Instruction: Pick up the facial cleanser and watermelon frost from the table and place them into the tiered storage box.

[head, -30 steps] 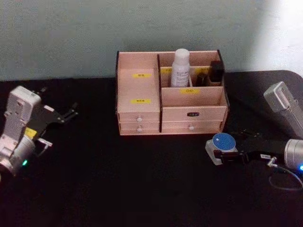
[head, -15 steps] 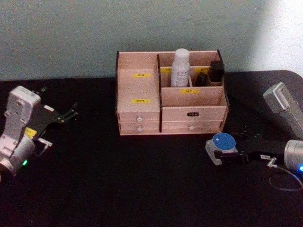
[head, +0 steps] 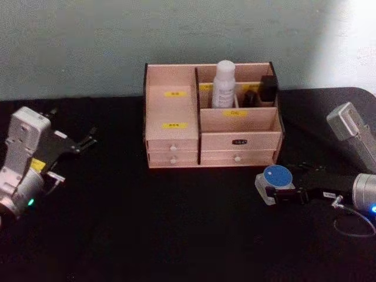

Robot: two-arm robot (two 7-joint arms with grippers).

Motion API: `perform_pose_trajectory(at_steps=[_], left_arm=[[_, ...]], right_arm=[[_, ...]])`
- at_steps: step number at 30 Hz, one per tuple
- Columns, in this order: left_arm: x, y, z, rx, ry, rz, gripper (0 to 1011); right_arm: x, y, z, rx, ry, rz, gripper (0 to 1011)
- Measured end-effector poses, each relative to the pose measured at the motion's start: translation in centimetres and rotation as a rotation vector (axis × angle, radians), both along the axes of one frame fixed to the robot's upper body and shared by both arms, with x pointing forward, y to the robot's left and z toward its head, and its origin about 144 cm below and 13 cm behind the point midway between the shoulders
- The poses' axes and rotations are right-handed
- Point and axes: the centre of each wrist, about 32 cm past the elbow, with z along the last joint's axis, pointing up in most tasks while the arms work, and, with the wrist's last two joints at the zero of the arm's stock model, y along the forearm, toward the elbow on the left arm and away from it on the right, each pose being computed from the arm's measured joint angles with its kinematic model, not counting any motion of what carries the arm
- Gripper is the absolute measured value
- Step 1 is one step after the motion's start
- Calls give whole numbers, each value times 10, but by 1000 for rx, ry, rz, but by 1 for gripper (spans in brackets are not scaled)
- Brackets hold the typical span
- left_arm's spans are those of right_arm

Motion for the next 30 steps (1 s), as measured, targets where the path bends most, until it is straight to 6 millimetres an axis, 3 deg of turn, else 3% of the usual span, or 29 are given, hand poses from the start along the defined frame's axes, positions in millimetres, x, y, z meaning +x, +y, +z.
perform_pose_trajectory(at_steps=[9, 21, 30], left_arm=[[0, 0, 0, 0, 0, 0, 1001], [0, 0, 0, 0, 0, 0, 1001], [0, 0, 0, 0, 0, 0, 1002]], right_arm=[[0, 0, 0, 0, -1, 0, 999], [0, 0, 0, 0, -2, 0, 717], [0, 0, 0, 0, -2, 0, 704]])
